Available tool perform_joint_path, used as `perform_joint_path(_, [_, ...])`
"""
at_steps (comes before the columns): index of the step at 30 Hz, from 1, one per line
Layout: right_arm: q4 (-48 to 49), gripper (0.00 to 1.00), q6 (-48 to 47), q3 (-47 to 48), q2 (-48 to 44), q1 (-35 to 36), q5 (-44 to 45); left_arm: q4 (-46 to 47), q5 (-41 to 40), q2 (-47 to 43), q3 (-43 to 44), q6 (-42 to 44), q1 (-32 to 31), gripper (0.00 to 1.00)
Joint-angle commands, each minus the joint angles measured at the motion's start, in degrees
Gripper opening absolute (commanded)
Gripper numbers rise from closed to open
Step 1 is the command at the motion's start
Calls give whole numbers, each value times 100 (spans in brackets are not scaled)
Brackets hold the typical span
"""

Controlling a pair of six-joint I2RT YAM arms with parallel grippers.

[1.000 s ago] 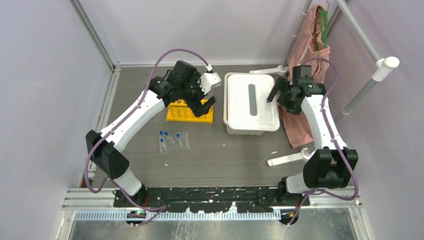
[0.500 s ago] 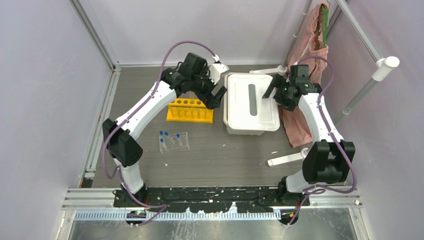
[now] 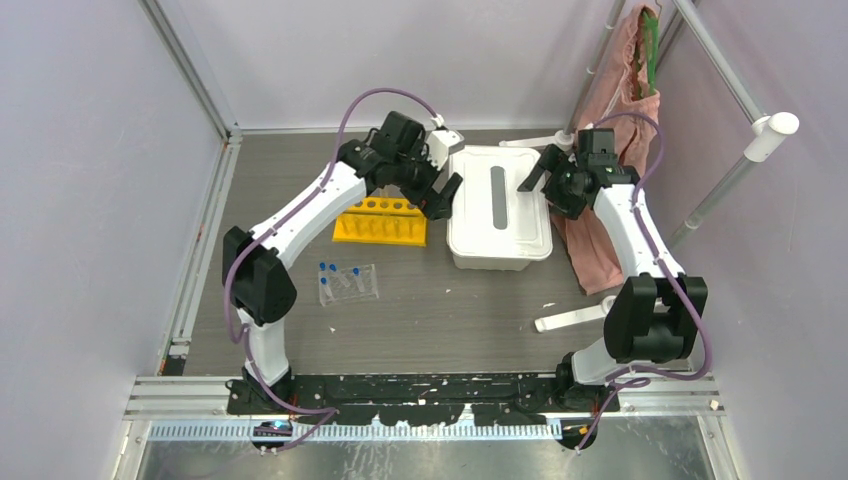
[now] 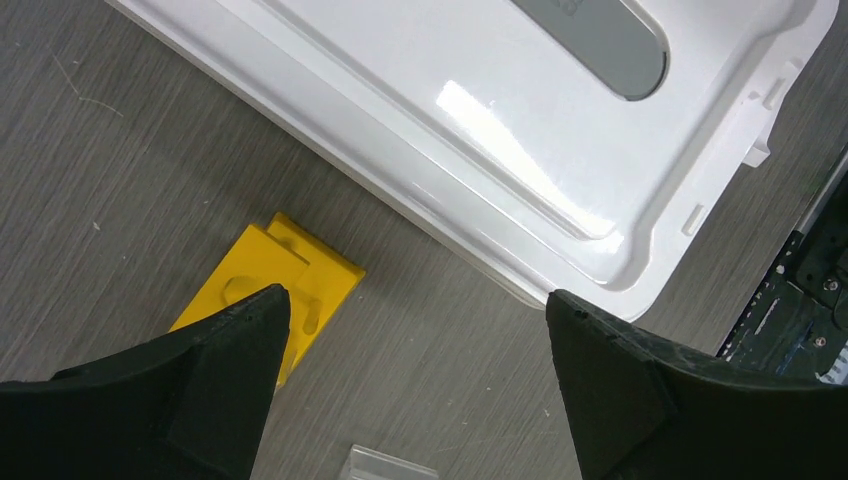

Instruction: Organize the chemistry lab equipment

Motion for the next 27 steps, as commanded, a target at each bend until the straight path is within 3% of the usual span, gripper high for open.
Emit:
perform_joint_path(1, [132, 93, 210, 295, 88, 103, -62, 621, 98, -55, -130, -191, -25, 100])
perform_joint_path(14, [-45, 92, -99, 584, 488, 273, 683, 915, -39, 285, 49, -112, -21, 96])
perform_joint_path(27, [-222, 90, -475, 1878, 1605, 273, 1506, 840, -395, 241, 217, 181, -23, 96])
